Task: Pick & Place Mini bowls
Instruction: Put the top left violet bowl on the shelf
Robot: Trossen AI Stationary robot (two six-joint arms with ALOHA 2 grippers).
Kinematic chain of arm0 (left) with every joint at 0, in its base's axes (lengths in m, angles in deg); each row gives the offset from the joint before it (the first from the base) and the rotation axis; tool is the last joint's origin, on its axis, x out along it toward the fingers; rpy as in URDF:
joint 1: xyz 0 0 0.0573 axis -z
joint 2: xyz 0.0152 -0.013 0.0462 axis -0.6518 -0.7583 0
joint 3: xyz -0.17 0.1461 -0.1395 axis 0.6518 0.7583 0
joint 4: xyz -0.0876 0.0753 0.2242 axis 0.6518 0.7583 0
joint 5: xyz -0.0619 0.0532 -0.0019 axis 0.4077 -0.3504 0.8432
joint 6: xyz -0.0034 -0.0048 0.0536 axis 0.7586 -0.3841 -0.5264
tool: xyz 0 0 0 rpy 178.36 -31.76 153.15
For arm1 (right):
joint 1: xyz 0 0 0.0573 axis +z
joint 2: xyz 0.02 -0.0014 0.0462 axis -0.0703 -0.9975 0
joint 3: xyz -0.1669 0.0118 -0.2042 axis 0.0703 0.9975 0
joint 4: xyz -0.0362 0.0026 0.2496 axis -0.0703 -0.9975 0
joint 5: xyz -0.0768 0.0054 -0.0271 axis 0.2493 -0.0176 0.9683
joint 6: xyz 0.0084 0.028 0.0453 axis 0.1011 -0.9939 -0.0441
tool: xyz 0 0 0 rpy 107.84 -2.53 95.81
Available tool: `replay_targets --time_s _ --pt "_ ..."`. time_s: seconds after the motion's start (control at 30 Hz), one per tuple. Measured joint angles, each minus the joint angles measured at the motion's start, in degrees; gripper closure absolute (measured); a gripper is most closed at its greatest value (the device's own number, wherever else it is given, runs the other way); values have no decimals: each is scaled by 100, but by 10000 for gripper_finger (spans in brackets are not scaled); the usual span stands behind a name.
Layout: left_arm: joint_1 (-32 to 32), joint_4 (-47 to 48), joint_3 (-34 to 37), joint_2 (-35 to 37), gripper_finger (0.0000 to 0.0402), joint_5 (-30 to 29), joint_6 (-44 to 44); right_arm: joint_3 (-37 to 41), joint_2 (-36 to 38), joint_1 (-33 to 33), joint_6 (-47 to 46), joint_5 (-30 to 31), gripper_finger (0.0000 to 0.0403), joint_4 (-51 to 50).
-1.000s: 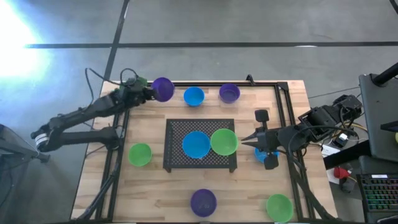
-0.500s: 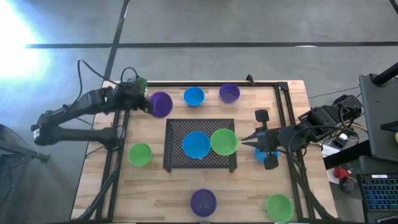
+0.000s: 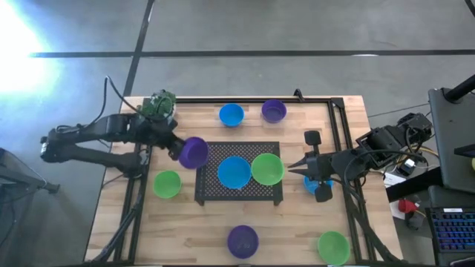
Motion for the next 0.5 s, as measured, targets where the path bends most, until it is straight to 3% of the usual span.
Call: replay_targets --time_s 0.27,0.5 --pt "706 -7 -7 -362 401 93 221 1 0 1 15 0 369 0" --pt "882 -41 -342 -920 401 156 324 0 0 1 17 1 369 0"
